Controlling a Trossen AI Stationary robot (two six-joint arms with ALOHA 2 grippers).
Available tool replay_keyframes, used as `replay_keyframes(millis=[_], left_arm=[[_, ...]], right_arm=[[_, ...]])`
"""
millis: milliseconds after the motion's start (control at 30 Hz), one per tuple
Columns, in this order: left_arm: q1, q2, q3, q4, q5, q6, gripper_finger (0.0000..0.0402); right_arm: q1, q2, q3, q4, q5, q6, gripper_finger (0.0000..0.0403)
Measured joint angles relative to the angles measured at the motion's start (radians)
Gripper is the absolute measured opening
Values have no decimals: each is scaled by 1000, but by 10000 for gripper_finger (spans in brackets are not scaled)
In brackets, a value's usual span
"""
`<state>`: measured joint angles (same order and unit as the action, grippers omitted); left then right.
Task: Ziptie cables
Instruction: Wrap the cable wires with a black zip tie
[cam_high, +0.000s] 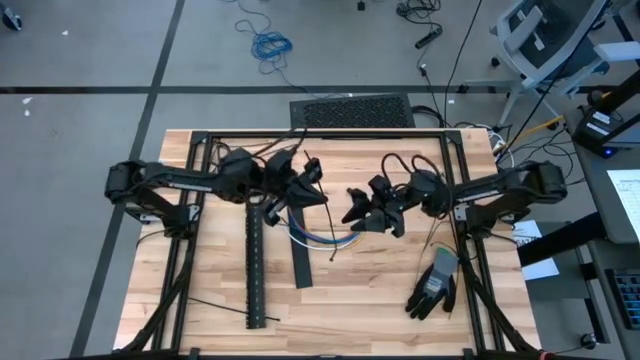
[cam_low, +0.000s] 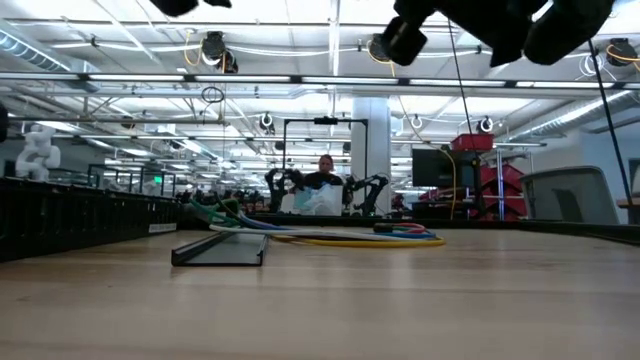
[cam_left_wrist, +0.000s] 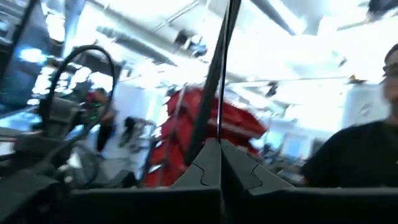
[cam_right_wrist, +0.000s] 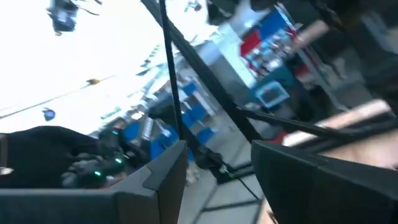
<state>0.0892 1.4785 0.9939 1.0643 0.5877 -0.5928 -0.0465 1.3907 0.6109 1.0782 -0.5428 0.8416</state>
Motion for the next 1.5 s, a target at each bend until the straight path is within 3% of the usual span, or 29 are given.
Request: replay_keyframes(millis=[167,267,433,700,1500], left_arm=[[-7,118,0,320,-5,-165,0],[-6,191,0,488,-59,-261,0],[-11,250,26,498,-115,-289,0],[-7,286,130,495,-116,-219,0],[10,287,135,480,-120,-151,0]], right_arm=[[17,92,2,166,-13,59,171],[23,130,2,265,-14,82,171],[22,161,10,404,-6,128,171],[37,163,83,413,-11,150,171],[55,162,133,486,-6,153,171]])
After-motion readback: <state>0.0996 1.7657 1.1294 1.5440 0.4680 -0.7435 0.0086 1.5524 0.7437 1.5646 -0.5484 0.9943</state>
